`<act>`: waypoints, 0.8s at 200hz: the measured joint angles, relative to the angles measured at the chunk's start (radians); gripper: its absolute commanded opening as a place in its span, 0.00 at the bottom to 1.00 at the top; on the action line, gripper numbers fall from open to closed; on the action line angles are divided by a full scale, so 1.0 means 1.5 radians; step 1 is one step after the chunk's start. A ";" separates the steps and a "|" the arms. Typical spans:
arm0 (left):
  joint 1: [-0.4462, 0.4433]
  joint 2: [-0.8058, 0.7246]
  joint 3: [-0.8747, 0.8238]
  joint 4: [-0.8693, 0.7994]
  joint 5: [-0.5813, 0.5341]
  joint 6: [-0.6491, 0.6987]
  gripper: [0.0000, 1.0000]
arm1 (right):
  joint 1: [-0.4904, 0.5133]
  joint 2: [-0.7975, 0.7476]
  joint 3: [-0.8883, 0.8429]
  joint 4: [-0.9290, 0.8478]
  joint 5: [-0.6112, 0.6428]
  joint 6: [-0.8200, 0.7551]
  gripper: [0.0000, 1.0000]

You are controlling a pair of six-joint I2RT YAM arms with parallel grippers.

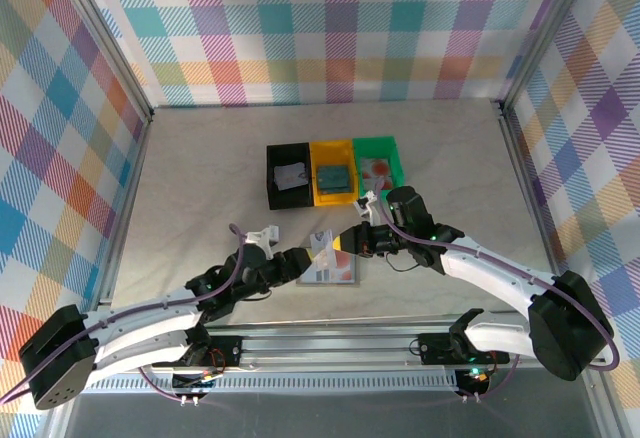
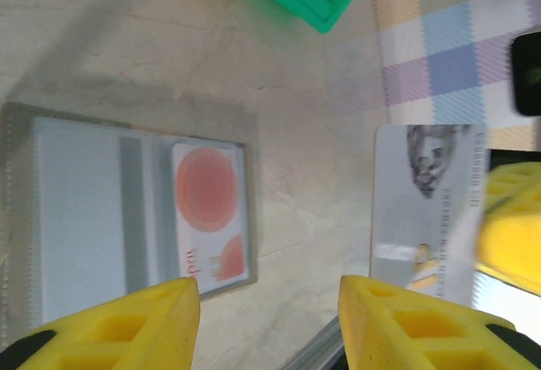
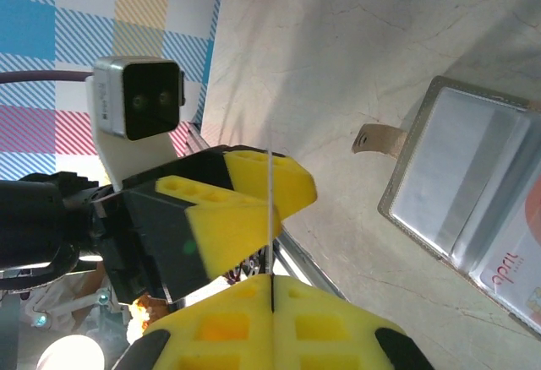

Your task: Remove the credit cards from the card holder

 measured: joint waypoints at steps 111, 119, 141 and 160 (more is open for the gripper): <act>0.000 -0.083 -0.038 0.044 -0.010 -0.032 0.49 | -0.001 0.002 0.000 0.028 -0.014 0.016 0.00; 0.000 -0.073 -0.038 0.053 -0.009 -0.033 0.49 | 0.002 0.003 0.000 0.033 -0.015 0.018 0.00; 0.000 -0.051 -0.038 0.079 -0.005 -0.034 0.49 | 0.016 0.010 0.000 0.046 -0.018 0.023 0.00; 0.000 -0.033 -0.038 0.104 -0.003 -0.035 0.49 | 0.026 0.017 0.000 0.053 -0.018 0.025 0.00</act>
